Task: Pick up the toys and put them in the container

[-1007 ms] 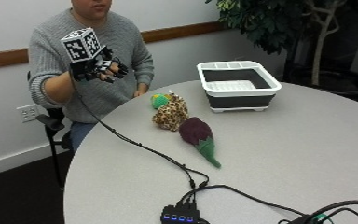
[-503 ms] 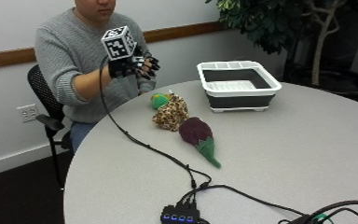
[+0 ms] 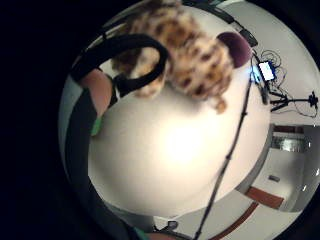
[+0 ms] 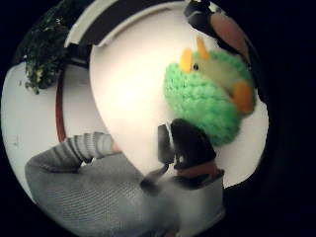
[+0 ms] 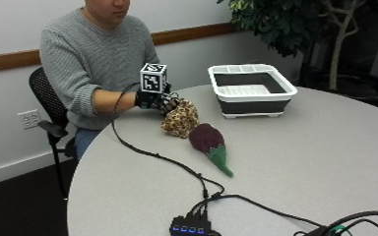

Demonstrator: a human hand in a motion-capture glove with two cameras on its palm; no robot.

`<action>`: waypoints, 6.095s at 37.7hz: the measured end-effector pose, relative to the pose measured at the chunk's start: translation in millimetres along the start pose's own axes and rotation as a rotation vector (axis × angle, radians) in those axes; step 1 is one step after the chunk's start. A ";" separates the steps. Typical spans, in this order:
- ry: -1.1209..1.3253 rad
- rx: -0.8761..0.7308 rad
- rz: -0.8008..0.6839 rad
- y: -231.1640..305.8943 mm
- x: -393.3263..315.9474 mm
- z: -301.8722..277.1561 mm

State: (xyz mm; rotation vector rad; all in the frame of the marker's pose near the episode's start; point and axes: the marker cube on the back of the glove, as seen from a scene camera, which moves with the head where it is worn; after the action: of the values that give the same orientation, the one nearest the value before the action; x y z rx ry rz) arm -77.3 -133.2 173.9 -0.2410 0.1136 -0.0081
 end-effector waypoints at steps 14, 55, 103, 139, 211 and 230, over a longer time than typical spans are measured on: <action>-0.019 0.122 -0.033 -1.5 -9.0 0.4; -0.123 0.170 -0.011 -229.6 -44.3 -161.1; 0.037 -0.051 0.094 -83.7 68.9 5.9; -0.109 0.299 -0.104 -182.9 -7.9 -195.8; -0.049 -0.203 0.386 -189.8 190.3 -5.0; -0.103 0.173 0.431 -164.4 220.4 -118.2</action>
State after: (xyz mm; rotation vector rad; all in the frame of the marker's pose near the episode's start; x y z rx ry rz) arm 129.1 -325.8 74.5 -0.0401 0.0597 0.4207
